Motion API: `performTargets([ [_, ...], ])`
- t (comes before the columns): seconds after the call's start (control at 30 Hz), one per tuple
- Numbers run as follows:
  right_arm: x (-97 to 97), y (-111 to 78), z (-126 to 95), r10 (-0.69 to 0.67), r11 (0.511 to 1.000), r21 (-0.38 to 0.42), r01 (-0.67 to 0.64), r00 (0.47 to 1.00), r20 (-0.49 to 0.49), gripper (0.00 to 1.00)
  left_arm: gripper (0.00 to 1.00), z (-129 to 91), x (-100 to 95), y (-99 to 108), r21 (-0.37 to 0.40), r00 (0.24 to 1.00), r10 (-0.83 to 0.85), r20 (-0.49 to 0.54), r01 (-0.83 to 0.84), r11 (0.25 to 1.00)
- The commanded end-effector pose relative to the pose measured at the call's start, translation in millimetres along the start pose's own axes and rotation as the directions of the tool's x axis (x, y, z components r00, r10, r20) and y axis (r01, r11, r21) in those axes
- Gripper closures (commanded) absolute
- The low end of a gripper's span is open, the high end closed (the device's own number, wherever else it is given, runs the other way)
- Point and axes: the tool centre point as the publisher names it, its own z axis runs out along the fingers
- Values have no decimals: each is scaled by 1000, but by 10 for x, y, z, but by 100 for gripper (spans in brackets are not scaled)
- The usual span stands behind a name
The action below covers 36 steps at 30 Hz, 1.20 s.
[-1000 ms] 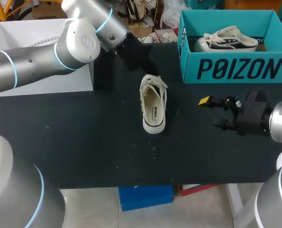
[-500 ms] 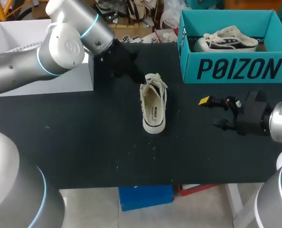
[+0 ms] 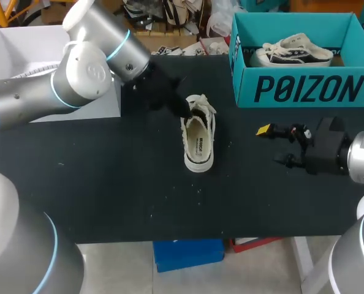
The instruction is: Take the shoe out of the shoebox, open the shoe tongue, remove and reinsert the insole, then place the shoe into the shoebox
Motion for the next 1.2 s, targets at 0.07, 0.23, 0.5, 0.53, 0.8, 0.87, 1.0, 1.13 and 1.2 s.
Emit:
performTargets([
  [0.07, 8, -1, 13, 1, 1000, 0, -1, 1000, 2, 0, 100, -222, -57, -101, -2, 1000, 28, -1, -28, 1000],
  [0.23, 8, -1, 13, 1, 1000, 0, -1, 1000, 2, 0, 100, -445, -18, -198, -16, 997, 54, -51, -55, 998],
  [0.5, 8, -1, 13, 1, 1000, 0, -1, 1000, 2, 0, 60, -581, 90, -146, -91, 983, 78, -168, -95, 991],
  [0.53, 8, -1, 13, 1, 1000, 0, -1, 1000, 2, 0, 58, -569, 101, -136, -92, 981, 78, -178, -95, 991],
  [0.8, 8, -1, 13, 1, 1000, 0, -1, 1000, 2, 0, 55, -382, 152, -47, -81, 950, 81, -301, -110, 991],
  [0.87, 8, -1, 13, 1, 1000, 0, -1, 1000, 2, 0, 55, -328, 166, -35, -78, 947, 79, -311, -109, 991],
  [1.0, 8, -1, 13, 1, 1000, 0, -1, 1000, 2, 0, 55, -242, 179, 2, -76, 939, 80, -334, -112, 991],
  [1.13, 8, -1, 13, 1, 1000, 0, -1, 1000, 2, 0, 55, -178, 183, 38, -81, 925, 89, -370, -127, 989],
  [1.2, 8, -1, 13, 1, 1000, 0, -1, 1000, 2, 0, 56, -138, 198, 41, -75, 921, 91, -380, -129, 989],
])
